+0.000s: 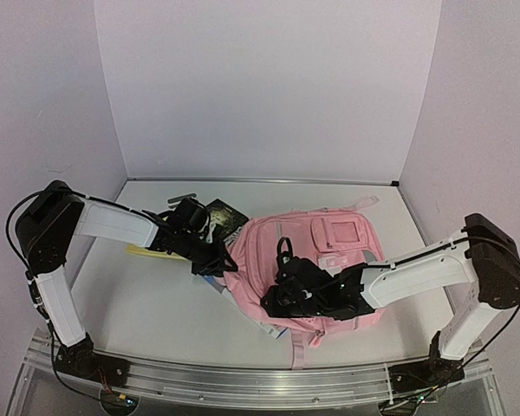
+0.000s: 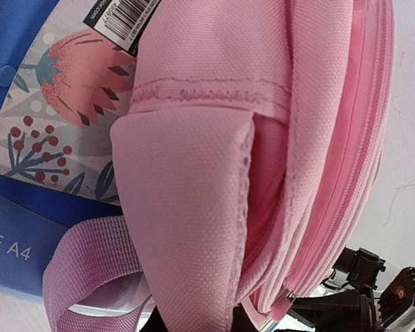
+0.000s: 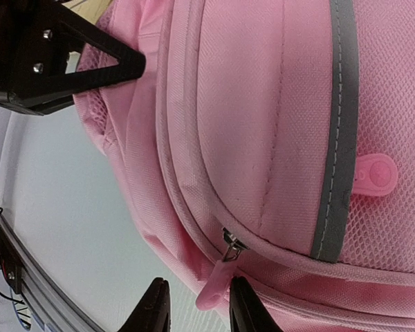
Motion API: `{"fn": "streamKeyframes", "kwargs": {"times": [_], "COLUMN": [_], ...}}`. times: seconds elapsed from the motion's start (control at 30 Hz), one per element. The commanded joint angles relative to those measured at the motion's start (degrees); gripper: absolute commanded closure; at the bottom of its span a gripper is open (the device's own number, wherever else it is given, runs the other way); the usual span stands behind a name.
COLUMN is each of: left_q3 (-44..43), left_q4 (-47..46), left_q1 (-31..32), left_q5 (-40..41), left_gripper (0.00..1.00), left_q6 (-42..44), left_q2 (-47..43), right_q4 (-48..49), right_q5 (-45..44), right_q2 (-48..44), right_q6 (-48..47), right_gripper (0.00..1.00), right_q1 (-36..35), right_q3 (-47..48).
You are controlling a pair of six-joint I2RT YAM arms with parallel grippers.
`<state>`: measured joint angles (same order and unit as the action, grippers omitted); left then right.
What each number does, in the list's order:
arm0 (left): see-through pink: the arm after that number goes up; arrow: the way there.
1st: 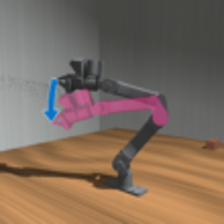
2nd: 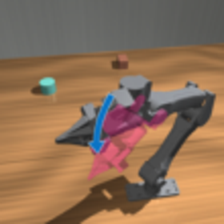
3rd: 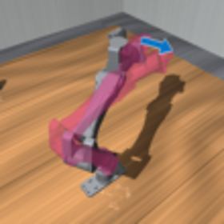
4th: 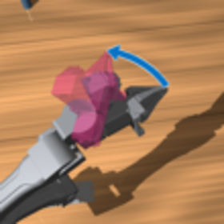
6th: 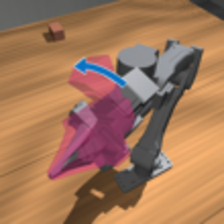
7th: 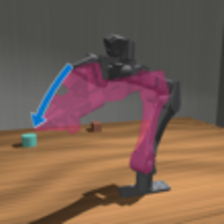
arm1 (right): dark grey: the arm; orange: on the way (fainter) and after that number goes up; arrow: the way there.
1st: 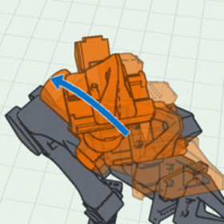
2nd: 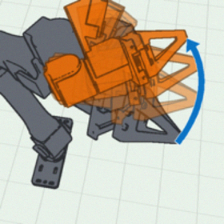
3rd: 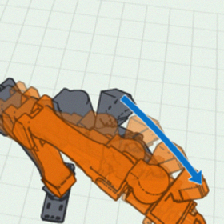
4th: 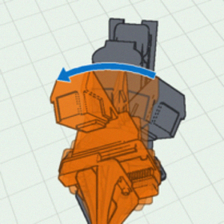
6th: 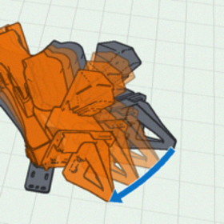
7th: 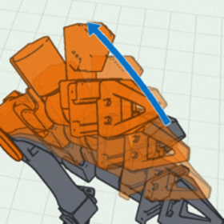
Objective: Pack the student bag
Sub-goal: Unzip the student bag at the center of the board.
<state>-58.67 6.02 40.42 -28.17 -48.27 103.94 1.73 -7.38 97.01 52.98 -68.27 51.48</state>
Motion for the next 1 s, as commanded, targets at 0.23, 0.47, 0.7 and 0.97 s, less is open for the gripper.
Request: {"fn": "streamKeyframes", "kwargs": {"times": [0.23,0.47,0.7,0.97], "left_q3": [-0.93,-1.67,1.17,2.71], "left_q4": [-3.3,-1.52,-5.37,-5.82], "left_q1": [4.1,9.26,10.61,11.78], "left_q5": [-1.28,4.75,4.86,4.47], "left_gripper": [1.0,1.0,1.0,1.0], "left_q6": [2.58,5.31,4.12,3.85], "left_q2": [-0.82,-1.73,-3.08,-3.64], "right_q4": [-4.04,-3.97,-4.01,-3.79], "right_q5": [-1.53,-2.77,-7.34,-8.17], "right_q2": [2.69,0.65,3.8,9.52], "right_q6": [4.23,8.67,13.44,13.33], "right_gripper": [0.99,1.0,1.0,1.0], "right_q1": [-0.03,0.03,2.17,7.22], "right_q3": [5.53,10.97,15.52,21.7]}}
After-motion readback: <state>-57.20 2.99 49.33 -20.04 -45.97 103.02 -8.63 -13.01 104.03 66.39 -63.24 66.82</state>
